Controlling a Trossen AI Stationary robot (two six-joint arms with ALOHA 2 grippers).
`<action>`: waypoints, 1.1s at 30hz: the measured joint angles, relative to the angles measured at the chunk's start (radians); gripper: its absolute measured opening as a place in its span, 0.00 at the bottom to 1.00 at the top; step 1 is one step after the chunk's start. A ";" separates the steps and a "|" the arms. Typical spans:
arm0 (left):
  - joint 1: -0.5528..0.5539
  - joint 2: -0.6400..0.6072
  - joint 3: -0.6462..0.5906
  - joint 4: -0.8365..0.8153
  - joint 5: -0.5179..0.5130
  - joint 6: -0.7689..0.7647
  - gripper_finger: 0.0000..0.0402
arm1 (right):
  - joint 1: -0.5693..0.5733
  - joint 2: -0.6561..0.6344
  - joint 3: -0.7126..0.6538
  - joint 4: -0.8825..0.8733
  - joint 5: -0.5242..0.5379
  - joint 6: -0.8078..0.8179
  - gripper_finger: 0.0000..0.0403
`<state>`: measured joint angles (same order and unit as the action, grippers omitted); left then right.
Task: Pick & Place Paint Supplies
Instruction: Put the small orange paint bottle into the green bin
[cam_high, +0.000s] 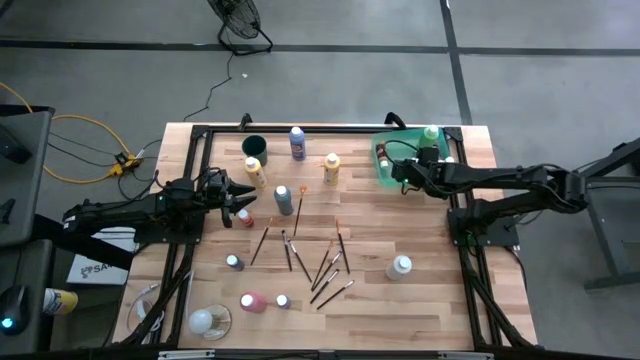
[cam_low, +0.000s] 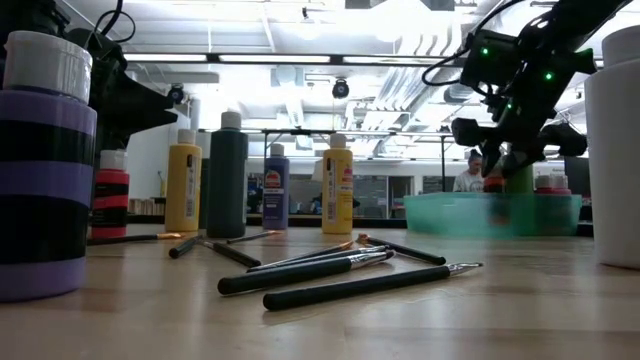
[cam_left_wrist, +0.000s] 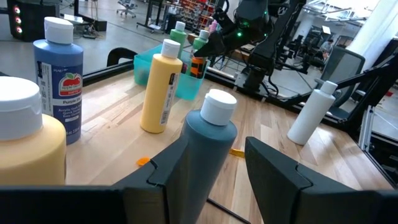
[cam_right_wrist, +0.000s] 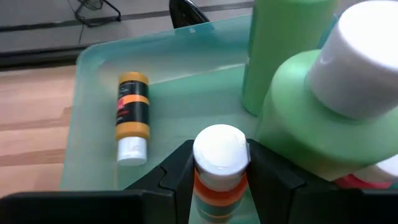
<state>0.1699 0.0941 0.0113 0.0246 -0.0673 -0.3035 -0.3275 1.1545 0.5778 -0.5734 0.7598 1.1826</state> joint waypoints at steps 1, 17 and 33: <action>0.000 0.000 0.000 0.000 0.000 0.000 0.38 | 0.000 0.000 0.000 -0.006 -0.005 0.000 0.31; 0.000 0.000 0.000 0.000 0.000 0.000 0.38 | 0.000 0.000 0.000 -0.025 -0.090 0.003 0.33; 0.000 0.000 0.000 0.000 0.000 0.000 0.38 | 0.000 -0.001 0.000 -0.031 -0.126 0.003 0.50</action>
<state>0.1699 0.0940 0.0113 0.0246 -0.0673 -0.3035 -0.3279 1.1538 0.5781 -0.6048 0.6339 1.1854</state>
